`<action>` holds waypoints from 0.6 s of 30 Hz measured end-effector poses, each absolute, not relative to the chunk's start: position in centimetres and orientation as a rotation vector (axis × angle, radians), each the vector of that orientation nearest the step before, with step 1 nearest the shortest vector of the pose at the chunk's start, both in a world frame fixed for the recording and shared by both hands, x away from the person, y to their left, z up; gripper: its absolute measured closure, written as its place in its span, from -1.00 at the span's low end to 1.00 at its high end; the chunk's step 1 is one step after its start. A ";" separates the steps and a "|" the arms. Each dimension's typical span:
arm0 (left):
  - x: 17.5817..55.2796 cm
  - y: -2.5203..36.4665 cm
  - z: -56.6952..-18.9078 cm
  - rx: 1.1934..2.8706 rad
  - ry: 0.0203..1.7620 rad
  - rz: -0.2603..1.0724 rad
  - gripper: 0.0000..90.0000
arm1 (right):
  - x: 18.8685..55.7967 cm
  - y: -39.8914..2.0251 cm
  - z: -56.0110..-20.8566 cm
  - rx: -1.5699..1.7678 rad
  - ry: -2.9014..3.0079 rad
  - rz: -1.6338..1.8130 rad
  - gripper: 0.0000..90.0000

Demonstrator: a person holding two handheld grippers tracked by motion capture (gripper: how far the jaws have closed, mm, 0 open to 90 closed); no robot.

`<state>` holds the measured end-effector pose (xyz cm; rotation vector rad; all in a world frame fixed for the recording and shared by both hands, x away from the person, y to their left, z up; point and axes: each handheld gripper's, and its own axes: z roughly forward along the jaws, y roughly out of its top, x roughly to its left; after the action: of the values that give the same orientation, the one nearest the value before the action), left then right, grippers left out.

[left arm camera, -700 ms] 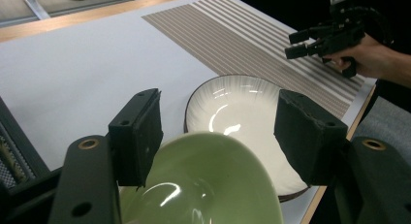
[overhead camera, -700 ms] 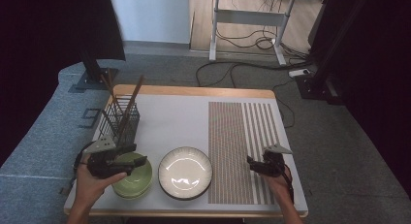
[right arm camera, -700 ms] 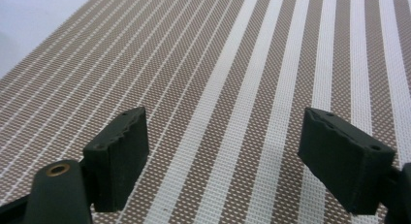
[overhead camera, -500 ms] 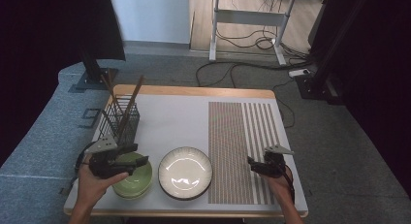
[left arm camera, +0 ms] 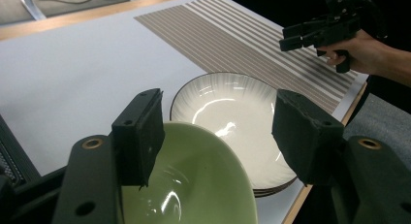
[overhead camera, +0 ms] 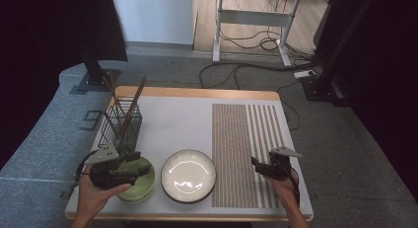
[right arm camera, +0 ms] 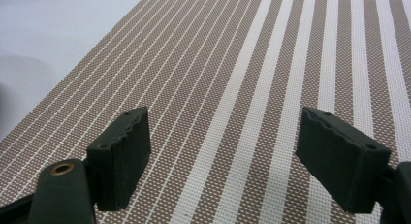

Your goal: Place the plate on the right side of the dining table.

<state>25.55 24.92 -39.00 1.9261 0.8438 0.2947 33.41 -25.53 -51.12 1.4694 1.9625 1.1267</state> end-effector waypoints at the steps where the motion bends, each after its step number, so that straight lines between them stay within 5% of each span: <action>1: 25.4 24.9 -38.9 1.919 0.837 0.294 -0.20 | 33.4 -25.5 -51.1 1.466 1.963 1.126 -0.55; 18: 24.8 22.7 -38.9 1.954 0.763 0.277 -0.23 | 33.0 -25.8 -51.0 1.468 1.924 1.121 -0.51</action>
<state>24.79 22.70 -38.86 1.9544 0.7629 0.2773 33.04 -25.76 -51.01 1.4677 1.9244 1.1211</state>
